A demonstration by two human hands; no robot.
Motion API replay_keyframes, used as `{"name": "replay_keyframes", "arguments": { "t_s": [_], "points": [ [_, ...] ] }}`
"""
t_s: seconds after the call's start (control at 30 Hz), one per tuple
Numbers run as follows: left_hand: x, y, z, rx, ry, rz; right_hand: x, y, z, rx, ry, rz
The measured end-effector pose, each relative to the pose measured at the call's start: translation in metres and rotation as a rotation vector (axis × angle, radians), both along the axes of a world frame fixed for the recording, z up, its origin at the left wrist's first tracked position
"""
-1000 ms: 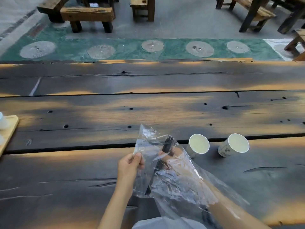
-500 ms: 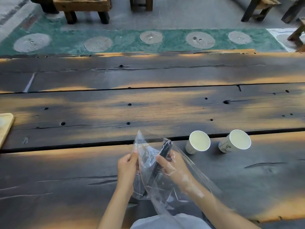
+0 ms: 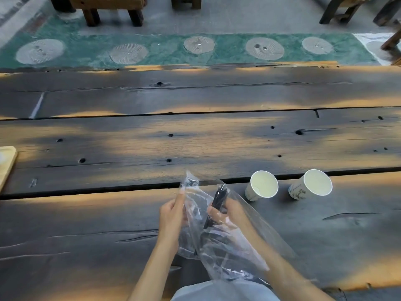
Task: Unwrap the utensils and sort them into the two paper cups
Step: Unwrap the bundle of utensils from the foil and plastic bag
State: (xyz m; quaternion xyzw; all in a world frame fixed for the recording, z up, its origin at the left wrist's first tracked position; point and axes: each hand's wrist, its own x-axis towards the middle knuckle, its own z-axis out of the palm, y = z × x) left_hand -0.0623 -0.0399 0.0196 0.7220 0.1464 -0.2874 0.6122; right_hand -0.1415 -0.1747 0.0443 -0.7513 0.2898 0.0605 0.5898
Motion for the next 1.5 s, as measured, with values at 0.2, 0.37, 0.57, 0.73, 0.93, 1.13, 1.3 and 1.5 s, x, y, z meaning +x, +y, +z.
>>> {"name": "replay_keyframes", "arguments": {
  "t_s": [0.2, 0.37, 0.57, 0.73, 0.93, 1.13, 1.3, 1.5],
  "points": [
    [0.001, -0.008, 0.011, -0.013, -0.137, -0.271, -0.005, 0.005, -0.006, 0.062, 0.071, -0.012],
    [0.0, -0.008, 0.006, 0.067, -0.266, -0.24, -0.005, 0.001, 0.008, 0.102, 0.053, -0.004],
    [0.005, -0.002, -0.001, 0.151, -0.199, -0.037, -0.011, 0.0, 0.019, 0.091, 0.107, -0.055],
    [0.006, 0.006, -0.005, 0.137, -0.135, 0.053, -0.014, -0.001, 0.03, 0.012, 0.073, 0.002],
    [0.006, 0.007, -0.01, 0.18, -0.116, 0.096, -0.014, 0.01, 0.031, 0.012, 0.124, 0.123],
    [0.016, 0.012, -0.012, 0.093, -0.091, 0.043, -0.014, 0.001, 0.039, -0.061, 0.109, 0.058],
    [0.019, 0.024, -0.006, 0.052, -0.023, -0.343, -0.007, -0.021, 0.034, 0.371, -0.087, -0.33],
    [0.021, 0.034, -0.014, 0.063, -0.08, -0.289, -0.004, -0.038, 0.024, 0.553, -0.109, -0.473]
  ]
}}
